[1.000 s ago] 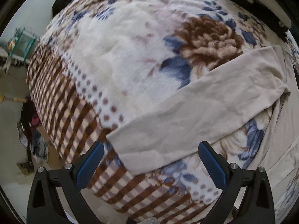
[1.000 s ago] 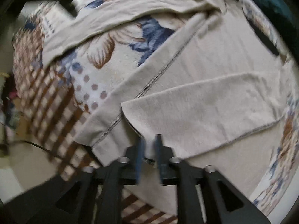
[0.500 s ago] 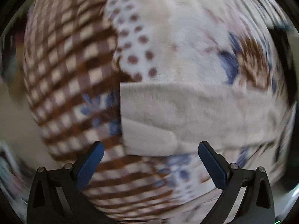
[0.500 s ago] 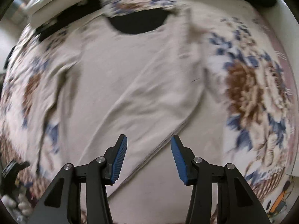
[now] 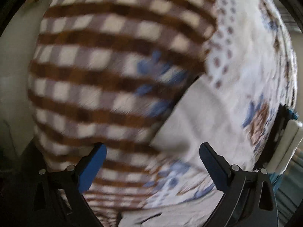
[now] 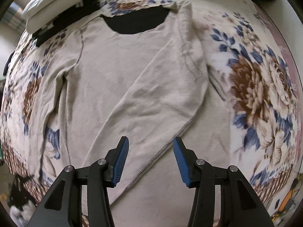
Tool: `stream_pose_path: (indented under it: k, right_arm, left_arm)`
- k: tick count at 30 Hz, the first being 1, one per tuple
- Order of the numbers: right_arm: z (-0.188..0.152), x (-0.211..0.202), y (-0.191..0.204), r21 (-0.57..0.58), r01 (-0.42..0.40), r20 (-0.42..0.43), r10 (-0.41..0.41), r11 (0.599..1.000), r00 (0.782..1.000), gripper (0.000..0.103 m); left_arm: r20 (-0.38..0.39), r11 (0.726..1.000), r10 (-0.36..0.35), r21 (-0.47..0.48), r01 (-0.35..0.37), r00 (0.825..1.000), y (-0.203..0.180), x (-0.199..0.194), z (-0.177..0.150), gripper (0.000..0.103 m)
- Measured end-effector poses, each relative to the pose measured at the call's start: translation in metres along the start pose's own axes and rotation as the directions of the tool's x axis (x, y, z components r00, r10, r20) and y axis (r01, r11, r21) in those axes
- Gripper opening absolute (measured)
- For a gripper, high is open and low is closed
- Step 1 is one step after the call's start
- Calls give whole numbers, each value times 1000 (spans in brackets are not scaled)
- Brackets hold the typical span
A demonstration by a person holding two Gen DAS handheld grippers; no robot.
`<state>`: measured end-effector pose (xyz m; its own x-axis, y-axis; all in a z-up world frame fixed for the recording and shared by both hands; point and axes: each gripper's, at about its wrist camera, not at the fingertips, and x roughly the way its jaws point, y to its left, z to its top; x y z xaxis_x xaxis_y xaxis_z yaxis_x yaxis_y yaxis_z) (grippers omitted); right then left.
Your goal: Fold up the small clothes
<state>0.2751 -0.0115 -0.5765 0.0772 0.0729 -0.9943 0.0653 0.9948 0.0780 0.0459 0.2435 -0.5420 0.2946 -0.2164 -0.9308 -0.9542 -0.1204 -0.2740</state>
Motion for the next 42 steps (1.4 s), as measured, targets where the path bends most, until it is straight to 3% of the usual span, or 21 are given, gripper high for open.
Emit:
stream_pose_path:
  k: [1, 2, 3, 4, 7, 10, 14, 15, 17, 18, 19, 20, 21, 23, 24, 28, 30, 31, 34, 39, 42]
  right_arm:
    - [-1, 2, 0, -2, 10, 0, -10, 1000, 1000, 51]
    - [-1, 4, -1, 2, 13, 0, -13, 1000, 1000, 51]
    - [-1, 5, -2, 8, 20, -1, -20, 1000, 1000, 51]
    - [-1, 8, -4, 11, 45, -5, -45, 999, 999, 51]
    - [0, 16, -6, -5, 160, -18, -160, 987, 987, 51]
    - [-2, 21, -10, -5, 179, -41, -179, 984, 983, 56]
    - [-11, 26, -20, 21, 168, -74, -166, 986, 983, 60]
    - [-15, 27, -23, 35, 159, -87, -156, 987, 984, 61]
    - [-22, 29, -31, 63, 131, -110, -124, 989, 986, 69]
    - [-27, 31, -37, 85, 105, -128, -94, 991, 987, 74]
    - [-35, 33, -46, 124, 63, -161, -42, 990, 986, 76]
    - [-40, 35, -51, 147, 37, -180, -10, 988, 984, 77]
    - [-50, 37, -60, 185, -3, -205, 42, 983, 978, 78]
    - [-64, 35, -72, 227, -30, -216, 81, 973, 973, 82]
    - [-72, 34, -79, 250, -33, -216, 89, 968, 972, 82]
    - [-103, 24, -118, 356, 4, -210, 76, 934, 975, 82]
    - [-117, 19, -141, 426, 23, -203, 71, 904, 977, 82]
    - [-123, 18, -150, 453, 32, -205, 69, 891, 976, 82]
    - [-138, 15, -175, 508, 57, -212, 61, 859, 975, 82]
    - [-154, 10, -201, 532, 86, -222, 41, 842, 974, 82]
    - [-159, 8, -213, 522, 88, -222, 35, 848, 974, 82]
  left_arm:
    - [41, 999, 1, 46, -3, 999, -13, -1, 0, 86]
    - [76, 995, -3, 105, -5, 997, -31, -2, -1, 57]
    - [100, 987, 2, 161, -18, 995, -44, -3, -2, 15]
    - [120, 972, 3, 235, -31, 993, -61, -4, -6, 7]
    - [223, 907, -25, 416, -71, 975, -101, -19, -22, 7]
    - [278, 823, -71, 559, -101, 958, -134, -35, -38, 6]
    - [305, 650, -161, 748, -132, 939, -181, -51, -78, 5]
    - [297, 588, -195, 798, -131, 935, -198, -53, -95, 5]
    - [264, 436, -244, 889, -138, 933, -224, -55, -134, 5]
    - [218, 329, -272, 937, -122, 937, -237, -53, -163, 5]
    - [183, 264, -283, 959, -107, 942, -241, -53, -181, 5]
    - [125, 154, -287, 985, -83, 950, -250, -48, -211, 5]
    - [79, 83, -284, 995, -58, 955, -254, -44, -231, 5]
    - [-29, -84, -248, 996, 8, 968, -255, -34, -280, 5]
    - [-89, -195, -209, 980, 48, 974, -250, -24, -311, 5]
    - [-189, -472, -49, 870, 144, 981, -210, 7, -392, 5]
    - [-203, -567, 32, 802, 186, 979, -179, 22, -419, 5]
    - [-202, -602, 71, 772, 203, 977, -162, 28, -430, 5]
    - [-193, -664, 165, 703, 254, 967, -122, 43, -458, 5]
    - [-162, -720, 260, 624, 304, 952, -71, 50, -474, 6]
    - [-94, -733, 283, 620, 279, 954, -52, 62, -474, 9]
